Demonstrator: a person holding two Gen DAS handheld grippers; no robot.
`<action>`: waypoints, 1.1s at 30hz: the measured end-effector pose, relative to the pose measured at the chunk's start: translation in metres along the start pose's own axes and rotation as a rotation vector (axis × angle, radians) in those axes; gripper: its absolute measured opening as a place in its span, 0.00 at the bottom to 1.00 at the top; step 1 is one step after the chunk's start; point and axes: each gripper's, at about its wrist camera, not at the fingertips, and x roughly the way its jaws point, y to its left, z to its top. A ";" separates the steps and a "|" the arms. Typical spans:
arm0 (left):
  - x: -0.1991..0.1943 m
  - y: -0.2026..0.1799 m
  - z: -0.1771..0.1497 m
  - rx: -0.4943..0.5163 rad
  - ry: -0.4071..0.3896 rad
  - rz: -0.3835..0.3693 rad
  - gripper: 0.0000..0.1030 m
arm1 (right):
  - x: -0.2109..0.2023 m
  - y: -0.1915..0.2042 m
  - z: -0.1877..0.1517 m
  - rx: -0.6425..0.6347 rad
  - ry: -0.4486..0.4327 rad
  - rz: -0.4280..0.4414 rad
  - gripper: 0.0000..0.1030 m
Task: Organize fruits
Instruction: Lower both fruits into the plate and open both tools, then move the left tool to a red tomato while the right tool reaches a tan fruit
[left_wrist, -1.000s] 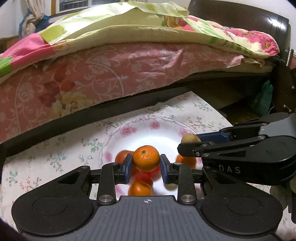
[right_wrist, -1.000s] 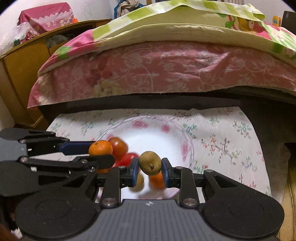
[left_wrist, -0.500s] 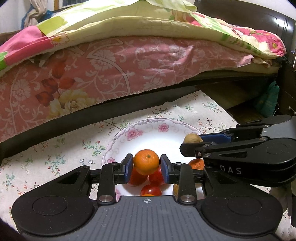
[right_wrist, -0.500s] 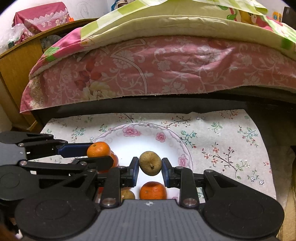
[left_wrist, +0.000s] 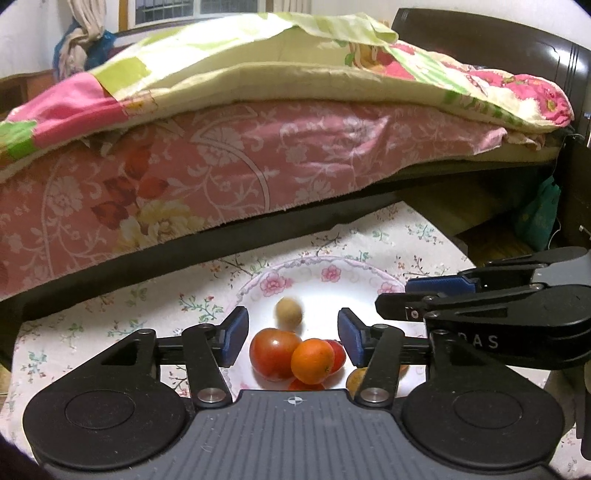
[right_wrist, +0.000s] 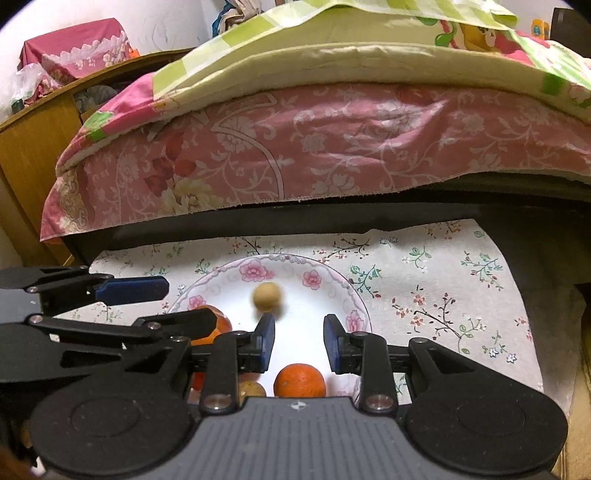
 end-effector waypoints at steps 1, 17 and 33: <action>-0.003 -0.001 0.001 0.003 -0.005 0.003 0.63 | -0.003 0.001 0.000 -0.001 -0.003 0.000 0.29; -0.073 0.004 -0.042 0.034 0.027 0.049 0.73 | -0.067 0.028 -0.042 -0.015 -0.006 0.027 0.33; -0.069 -0.003 -0.093 0.060 0.143 -0.002 0.80 | -0.041 0.057 -0.086 -0.088 0.156 -0.004 0.33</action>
